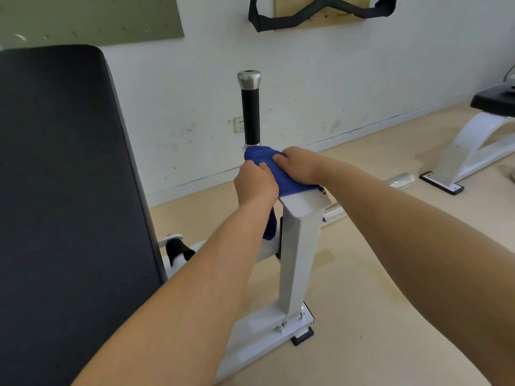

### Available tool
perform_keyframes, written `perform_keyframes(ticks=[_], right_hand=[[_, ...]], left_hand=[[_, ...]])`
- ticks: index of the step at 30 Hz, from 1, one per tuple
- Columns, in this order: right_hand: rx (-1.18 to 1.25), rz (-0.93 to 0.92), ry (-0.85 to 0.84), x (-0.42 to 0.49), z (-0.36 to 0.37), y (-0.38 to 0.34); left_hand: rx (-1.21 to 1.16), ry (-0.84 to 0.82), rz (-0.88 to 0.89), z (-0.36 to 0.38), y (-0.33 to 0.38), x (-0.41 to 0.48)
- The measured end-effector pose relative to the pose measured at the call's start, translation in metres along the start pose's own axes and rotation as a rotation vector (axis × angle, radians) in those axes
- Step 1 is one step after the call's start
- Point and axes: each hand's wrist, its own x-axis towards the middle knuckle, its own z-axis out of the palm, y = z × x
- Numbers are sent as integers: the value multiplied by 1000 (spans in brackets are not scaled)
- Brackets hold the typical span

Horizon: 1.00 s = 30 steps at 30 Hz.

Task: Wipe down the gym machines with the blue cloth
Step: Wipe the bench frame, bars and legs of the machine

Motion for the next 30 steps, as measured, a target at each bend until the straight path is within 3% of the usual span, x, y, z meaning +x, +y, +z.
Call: perform_keyframes(ticks=[8, 19, 25, 30], right_hand=[[-17, 5, -8, 40, 3, -12], [19, 40, -20, -62, -1, 9], [97, 71, 153, -125, 11, 20], [383, 13, 393, -164, 39, 24]], left_hand=[[26, 22, -73, 0, 9, 45], [-6, -55, -71, -3, 7, -61], [-41, -21, 1, -6, 1, -114], [-127, 41, 106, 11, -23, -150]])
